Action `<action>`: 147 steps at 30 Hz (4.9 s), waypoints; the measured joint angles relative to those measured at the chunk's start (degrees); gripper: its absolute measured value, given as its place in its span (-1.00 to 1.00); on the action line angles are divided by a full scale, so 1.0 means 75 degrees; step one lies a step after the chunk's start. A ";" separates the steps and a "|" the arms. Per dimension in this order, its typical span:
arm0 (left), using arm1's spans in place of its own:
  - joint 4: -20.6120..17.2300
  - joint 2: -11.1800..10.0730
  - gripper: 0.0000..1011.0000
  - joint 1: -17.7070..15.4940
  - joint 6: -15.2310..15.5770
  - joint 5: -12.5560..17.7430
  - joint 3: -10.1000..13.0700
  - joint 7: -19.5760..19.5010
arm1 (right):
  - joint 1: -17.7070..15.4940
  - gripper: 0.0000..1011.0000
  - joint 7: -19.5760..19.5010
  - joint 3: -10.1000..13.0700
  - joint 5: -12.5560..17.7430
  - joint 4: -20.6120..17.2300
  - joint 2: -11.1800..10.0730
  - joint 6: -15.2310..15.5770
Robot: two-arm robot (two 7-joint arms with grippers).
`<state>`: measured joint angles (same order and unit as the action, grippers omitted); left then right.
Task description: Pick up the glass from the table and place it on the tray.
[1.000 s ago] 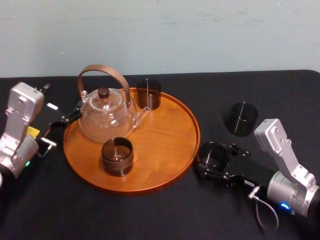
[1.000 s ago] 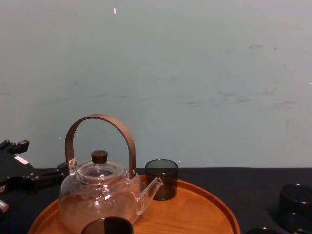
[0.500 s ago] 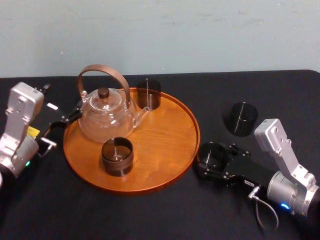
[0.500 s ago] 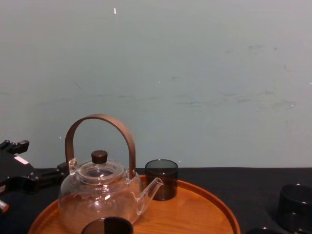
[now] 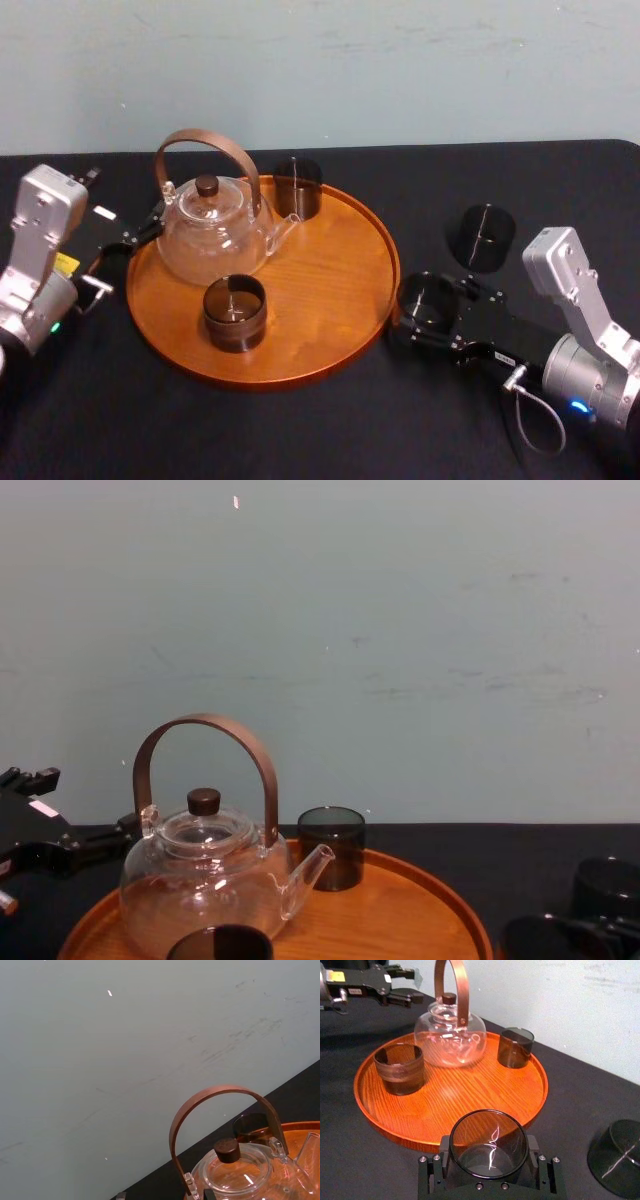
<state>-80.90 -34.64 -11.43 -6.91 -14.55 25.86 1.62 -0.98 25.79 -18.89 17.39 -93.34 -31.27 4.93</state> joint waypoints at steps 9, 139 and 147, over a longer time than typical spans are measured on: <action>0.0000 0.0000 0.98 0.0000 0.0000 0.0000 0.0000 0.0000 | 0.0050 0.79 0.0012 -0.0102 -0.0050 -0.0472 -0.0094 0.0127; 0.0000 0.0000 0.98 0.0000 0.0000 0.0000 0.0000 0.0000 | 0.1402 0.98 0.0431 -0.1224 -0.0007 0.0921 0.0594 0.0431; 0.0000 0.0000 0.98 0.0000 0.0000 0.0000 0.0000 0.0000 | 0.0931 0.98 0.0415 -0.0948 0.0227 0.0406 0.0183 0.0301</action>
<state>-80.90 -34.64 -11.43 -6.91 -14.55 25.86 1.62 6.00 28.91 -26.00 19.09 -90.29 -29.90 7.19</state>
